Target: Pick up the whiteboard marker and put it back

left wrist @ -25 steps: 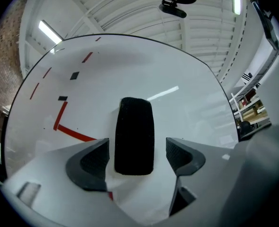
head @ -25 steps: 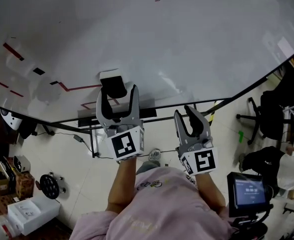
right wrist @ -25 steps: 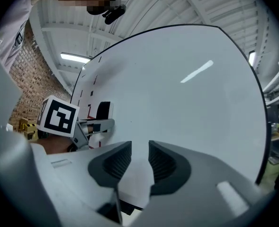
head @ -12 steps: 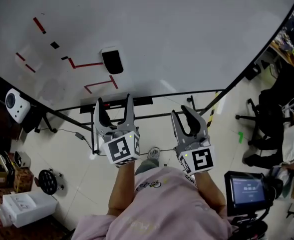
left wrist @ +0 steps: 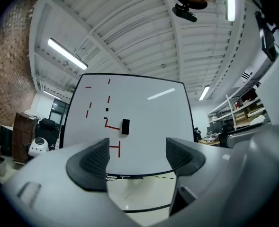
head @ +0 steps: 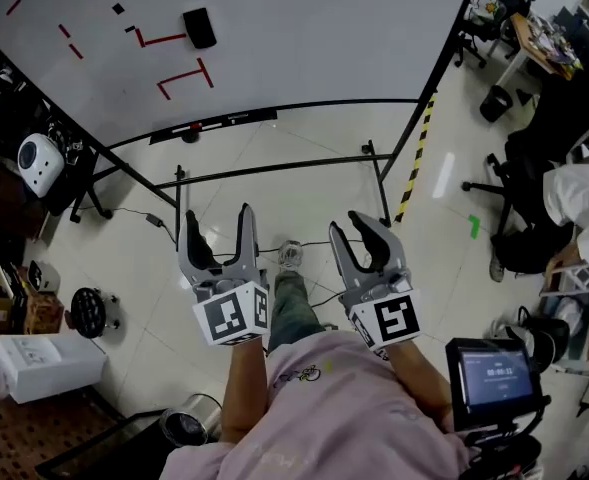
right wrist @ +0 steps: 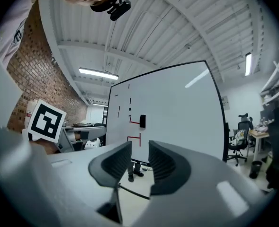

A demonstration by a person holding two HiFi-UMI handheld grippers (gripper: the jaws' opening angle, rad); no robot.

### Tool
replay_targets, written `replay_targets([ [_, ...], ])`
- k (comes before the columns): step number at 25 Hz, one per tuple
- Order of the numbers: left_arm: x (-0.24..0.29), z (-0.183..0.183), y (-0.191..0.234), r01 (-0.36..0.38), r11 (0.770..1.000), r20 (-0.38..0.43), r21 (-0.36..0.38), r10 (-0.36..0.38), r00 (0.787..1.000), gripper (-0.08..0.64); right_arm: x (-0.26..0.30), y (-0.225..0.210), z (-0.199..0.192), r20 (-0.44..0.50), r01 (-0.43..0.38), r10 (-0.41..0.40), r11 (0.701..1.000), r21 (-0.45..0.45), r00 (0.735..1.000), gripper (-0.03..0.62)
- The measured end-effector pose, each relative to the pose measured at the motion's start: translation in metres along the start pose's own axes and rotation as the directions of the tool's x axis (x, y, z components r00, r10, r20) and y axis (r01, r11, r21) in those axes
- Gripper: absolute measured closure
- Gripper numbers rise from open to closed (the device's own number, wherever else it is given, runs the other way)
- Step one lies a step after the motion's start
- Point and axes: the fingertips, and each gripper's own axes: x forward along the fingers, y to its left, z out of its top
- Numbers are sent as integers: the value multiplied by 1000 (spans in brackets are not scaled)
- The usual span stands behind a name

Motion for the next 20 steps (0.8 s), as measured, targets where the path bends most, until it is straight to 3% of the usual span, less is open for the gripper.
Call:
replay_targets([
  [4,-90,19,-19,34,999,1,17,-34,999,198,-73,33,6,-11,-33,34,999,29,999,479],
  [7,-128,32,-16,73,997,12,14,-73,997,278,-99,62,11,-13,-69,69,997,29,998,479],
  [12,-175,44,-12,111,993,28,-35,-110,994,278,-130,102,28,33,-100,100,995,9,994,479],
  [20,-253,40,4,161,984,-21,-70,-163,986,278,-183,161,32,37,-38,36,998,52,999,478],
])
